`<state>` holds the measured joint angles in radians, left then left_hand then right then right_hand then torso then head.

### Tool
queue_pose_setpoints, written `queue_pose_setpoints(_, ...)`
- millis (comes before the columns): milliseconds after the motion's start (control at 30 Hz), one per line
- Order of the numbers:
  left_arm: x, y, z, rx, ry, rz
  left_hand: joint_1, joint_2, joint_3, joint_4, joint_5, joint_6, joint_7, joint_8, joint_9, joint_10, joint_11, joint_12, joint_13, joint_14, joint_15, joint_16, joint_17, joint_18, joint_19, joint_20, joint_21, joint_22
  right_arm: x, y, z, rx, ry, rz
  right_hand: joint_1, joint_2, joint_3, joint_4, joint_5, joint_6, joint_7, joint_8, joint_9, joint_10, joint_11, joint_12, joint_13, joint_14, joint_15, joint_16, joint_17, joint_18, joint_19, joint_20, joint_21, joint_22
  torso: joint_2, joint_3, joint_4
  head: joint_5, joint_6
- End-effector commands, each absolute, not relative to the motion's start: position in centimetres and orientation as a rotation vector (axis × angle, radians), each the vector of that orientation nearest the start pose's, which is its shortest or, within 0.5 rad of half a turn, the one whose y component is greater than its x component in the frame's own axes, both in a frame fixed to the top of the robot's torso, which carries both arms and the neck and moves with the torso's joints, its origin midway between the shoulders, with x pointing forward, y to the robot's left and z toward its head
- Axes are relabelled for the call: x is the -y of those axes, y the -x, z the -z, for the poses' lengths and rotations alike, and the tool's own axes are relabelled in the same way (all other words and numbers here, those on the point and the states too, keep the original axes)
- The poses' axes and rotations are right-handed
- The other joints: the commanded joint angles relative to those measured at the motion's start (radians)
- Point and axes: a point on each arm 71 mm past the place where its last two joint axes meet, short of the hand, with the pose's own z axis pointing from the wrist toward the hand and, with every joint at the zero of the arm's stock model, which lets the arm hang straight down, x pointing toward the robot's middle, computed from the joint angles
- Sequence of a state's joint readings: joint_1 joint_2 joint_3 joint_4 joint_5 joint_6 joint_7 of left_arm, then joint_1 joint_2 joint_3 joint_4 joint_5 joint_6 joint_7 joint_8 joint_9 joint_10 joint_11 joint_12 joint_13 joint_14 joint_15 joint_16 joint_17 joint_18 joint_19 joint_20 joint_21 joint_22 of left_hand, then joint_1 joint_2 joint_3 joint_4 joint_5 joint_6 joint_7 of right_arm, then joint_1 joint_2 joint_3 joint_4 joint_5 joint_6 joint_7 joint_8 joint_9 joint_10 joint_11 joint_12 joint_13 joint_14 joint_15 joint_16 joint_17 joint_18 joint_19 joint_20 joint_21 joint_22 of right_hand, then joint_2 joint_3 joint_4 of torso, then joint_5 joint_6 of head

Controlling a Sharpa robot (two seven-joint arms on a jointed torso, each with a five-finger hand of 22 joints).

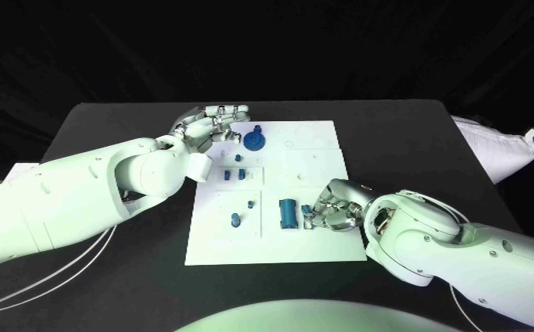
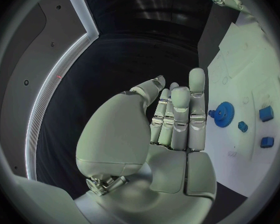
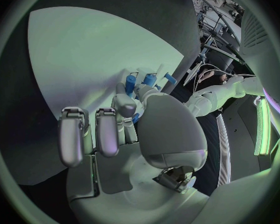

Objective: Assemble the parts on the task board

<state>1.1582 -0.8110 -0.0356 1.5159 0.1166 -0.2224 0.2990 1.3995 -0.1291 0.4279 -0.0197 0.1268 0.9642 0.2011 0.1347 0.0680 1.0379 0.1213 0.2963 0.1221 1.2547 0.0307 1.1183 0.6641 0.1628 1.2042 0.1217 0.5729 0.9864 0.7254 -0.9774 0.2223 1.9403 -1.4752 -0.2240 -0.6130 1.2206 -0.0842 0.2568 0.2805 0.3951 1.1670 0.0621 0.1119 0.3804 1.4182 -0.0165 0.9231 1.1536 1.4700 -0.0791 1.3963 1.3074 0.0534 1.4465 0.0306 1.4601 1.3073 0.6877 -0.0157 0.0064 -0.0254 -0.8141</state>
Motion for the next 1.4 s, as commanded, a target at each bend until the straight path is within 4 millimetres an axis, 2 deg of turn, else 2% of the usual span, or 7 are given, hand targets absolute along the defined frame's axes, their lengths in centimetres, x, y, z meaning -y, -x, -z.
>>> queue_pose_setpoints(33,-18.77,-48.07,20.42,-1.556,1.304,1.644,-0.011,0.002,-0.004,-0.001,-0.002,-0.008,-0.002,0.005,0.001,-0.01,0.001,0.002,0.001,-0.004,0.001,0.004,-0.001,0.019,0.0,0.007,-0.005,-0.001,17.62,-35.1,25.92,-2.091,-0.183,-0.532,-0.018,-0.002,-0.008,0.004,0.005,0.005,-0.001,0.001,0.001,0.007,0.0,-0.004,-0.001,0.061,-0.001,0.006,0.048,-0.007,0.008,0.002,0.007,0.079,0.0,-0.0003,0.0012,-0.003,-0.001)
queue_pose_setpoints(333,-18.77,-48.08,20.45,-1.56,1.305,1.644,-0.011,0.002,-0.004,-0.001,-0.002,-0.008,-0.002,0.005,0.001,-0.01,0.001,0.002,0.001,-0.004,0.001,0.004,-0.001,0.019,0.0,0.007,-0.005,-0.001,17.4,-35.06,25.83,-2.086,-0.181,-0.541,-0.099,0.003,-0.084,0.01,0.046,0.011,-0.002,0.0,0.007,0.011,0.0,-0.009,-0.004,0.061,-0.001,0.01,0.053,-0.007,0.009,0.002,0.007,0.081,0.0,-0.0006,0.0019,-0.004,0.0)
queue_pose_setpoints(633,-18.9,-48.07,20.48,-1.563,1.308,1.641,-0.013,0.003,-0.006,0.0,-0.003,-0.01,-0.002,0.007,0.001,-0.012,0.001,0.005,0.001,-0.005,0.001,0.004,-0.003,0.019,0.001,0.007,-0.006,-0.002,17.52,-34.86,25.51,-2.063,-0.174,-0.544,-0.176,0.014,-0.192,0.011,-0.06,0.014,-0.007,-0.001,0.013,0.014,-0.004,-0.01,-0.004,0.062,-0.004,0.012,0.057,-0.008,0.01,0.0,0.008,0.083,0.0,-0.0004,0.0014,-0.002,-0.002)
queue_pose_setpoints(967,-19.0,-48.06,20.48,-1.563,1.309,1.639,-0.012,0.003,-0.006,0.0,-0.003,-0.011,-0.002,0.007,0.001,-0.014,0.001,0.005,0.001,-0.005,0.001,0.004,-0.004,0.019,0.001,0.007,-0.006,-0.002,17.77,-34.65,25.26,-2.049,-0.164,-0.54,-0.181,0.018,-0.211,0.011,-0.072,0.015,-0.007,-0.002,0.015,0.014,-0.004,-0.009,-0.003,0.062,-0.004,0.013,0.057,-0.008,0.011,-0.001,0.009,0.085,0.0,-0.0001,0.0019,-0.002,-0.003)
queue_pose_setpoints(1100,-19.01,-48.06,20.48,-1.563,1.308,1.64,-0.012,0.003,-0.006,0.0,-0.003,-0.011,-0.002,0.007,0.001,-0.014,0.001,0.005,0.001,-0.005,0.001,0.004,-0.004,0.019,0.001,0.007,-0.006,-0.002,17.96,-34.73,25.34,-2.05,-0.162,-0.533,-0.117,0.021,-0.217,-0.013,-0.072,0.014,-0.008,-0.003,0.017,0.013,-0.004,-0.01,-0.003,0.062,-0.005,0.012,0.057,-0.008,0.011,-0.002,0.009,0.087,0.0,-0.0008,0.0024,-0.004,-0.002)
queue_pose_setpoints(1267,-18.98,-48.06,20.48,-1.564,1.308,1.64,-0.012,0.003,-0.006,0.0,-0.003,-0.011,-0.002,0.007,0.001,-0.014,0.001,0.005,0.001,-0.005,0.001,0.004,-0.004,0.019,0.001,0.007,-0.006,-0.002,17.96,-34.82,25.4,-2.046,-0.159,-0.534,-0.037,0.024,-0.225,-0.042,-0.107,0.012,-0.006,-0.006,0.02,0.011,-0.004,-0.01,-0.002,0.061,-0.004,0.009,0.054,-0.008,0.01,-0.001,0.008,0.086,0.0,-0.0006,0.0037,-0.006,-0.001)
queue_pose_setpoints(1400,-18.97,-48.07,20.48,-1.564,1.307,1.64,-0.012,0.003,-0.006,0.0,-0.003,-0.011,-0.002,0.007,0.001,-0.014,0.001,0.005,0.001,-0.005,0.001,0.004,-0.004,0.019,0.001,0.007,-0.006,-0.002,17.93,-34.96,25.46,-2.038,-0.155,-0.531,0.052,0.022,-0.218,-0.093,-0.195,0.01,-0.006,-0.007,0.021,0.006,-0.004,-0.016,-0.004,0.06,-0.005,0.005,0.05,-0.007,0.008,-0.002,0.006,0.082,-0.001,-0.0013,0.0036,-0.008,0.0)
